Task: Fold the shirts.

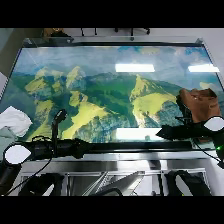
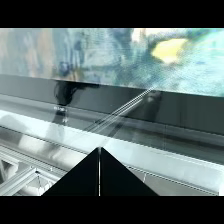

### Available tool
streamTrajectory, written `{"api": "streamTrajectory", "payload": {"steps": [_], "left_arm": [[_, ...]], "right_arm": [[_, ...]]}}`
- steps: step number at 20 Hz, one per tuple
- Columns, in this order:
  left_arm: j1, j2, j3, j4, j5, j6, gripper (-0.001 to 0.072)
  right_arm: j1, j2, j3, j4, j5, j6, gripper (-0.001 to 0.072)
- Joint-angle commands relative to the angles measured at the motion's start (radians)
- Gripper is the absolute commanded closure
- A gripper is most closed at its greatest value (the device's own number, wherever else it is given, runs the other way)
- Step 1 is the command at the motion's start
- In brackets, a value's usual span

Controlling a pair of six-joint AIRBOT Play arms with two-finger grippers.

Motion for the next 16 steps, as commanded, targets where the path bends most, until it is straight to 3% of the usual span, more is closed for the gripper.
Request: {"api": "streamTrajectory", "payload": {"steps": [1,7,10,14,15,16], "left_arm": [[-0.001,0.001,0.000,0.001,0.000,0.002,0.0688],[0.001,0.001,0.002,0.010,0.001,0.002,0.0688],[0.093,0.001,0.006,0.024,-0.002,0.002,0.0688],[0.372,0.000,0.119,0.322,-0.073,0.002,0.0684],[0.454,0.001,0.161,0.411,-0.094,0.012,0.0533],[0.536,0.001,0.198,0.500,-0.094,0.023,0.0018]], "right_arm": [[0.001,0.001,0.000,0.000,0.000,0.001,0.0693],[0.001,0.001,0.000,0.000,0.000,0.001,0.0693],[0.001,0.001,0.000,0.000,0.000,0.001,0.0693],[0.001,0.001,0.000,0.000,0.000,0.001,0.0693],[0.001,0.001,0.000,0.000,0.000,0.001,0.0693],[0.001,0.001,0.000,0.000,0.000,0.001,0.0693]]}}
